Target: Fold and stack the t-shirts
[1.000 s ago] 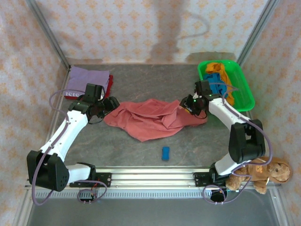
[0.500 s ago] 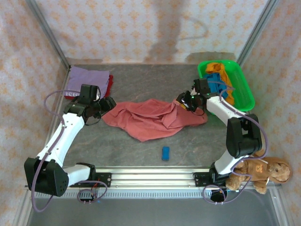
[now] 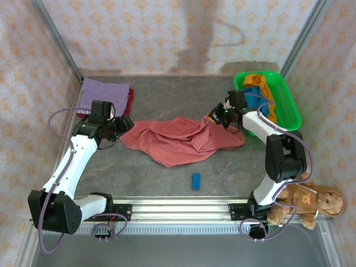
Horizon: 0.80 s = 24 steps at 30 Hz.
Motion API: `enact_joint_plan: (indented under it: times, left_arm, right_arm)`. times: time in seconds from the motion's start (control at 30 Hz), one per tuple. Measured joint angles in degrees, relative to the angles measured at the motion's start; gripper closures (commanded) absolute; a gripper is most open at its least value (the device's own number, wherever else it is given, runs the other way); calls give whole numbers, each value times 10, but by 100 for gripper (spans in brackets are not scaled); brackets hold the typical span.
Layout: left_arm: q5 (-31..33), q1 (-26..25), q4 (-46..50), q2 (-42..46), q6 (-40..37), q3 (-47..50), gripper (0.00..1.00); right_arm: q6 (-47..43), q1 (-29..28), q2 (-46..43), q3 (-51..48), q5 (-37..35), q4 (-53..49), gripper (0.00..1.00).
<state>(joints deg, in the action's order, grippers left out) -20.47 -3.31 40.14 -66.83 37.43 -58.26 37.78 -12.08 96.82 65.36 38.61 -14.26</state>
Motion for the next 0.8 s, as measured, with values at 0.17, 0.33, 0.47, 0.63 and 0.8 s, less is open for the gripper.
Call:
enact_joint_plan:
  times: [0.17, 0.33, 0.47, 0.63, 0.8]
  left_arm:
    - [-2, 25, 6, 4, -7, 10, 39]
    - [-2, 82, 10, -7, -22, 25, 40]
    - [-3, 135, 9, -61, -49, 26, 49]
    - [6, 169, 13, -162, -93, 9, 55]
    - [8, 162, 15, -228, -119, -21, 55]
  right_arm:
    - [-15, 0, -13, 14, -11, -40, 100]
    - [-44, 0, -65, 43, -36, -104, 100]
    - [-57, 0, -117, 57, -46, -132, 100]
    - [-61, 0, -139, 56, -48, -153, 100]
    - [-63, 0, -139, 54, -52, -168, 100]
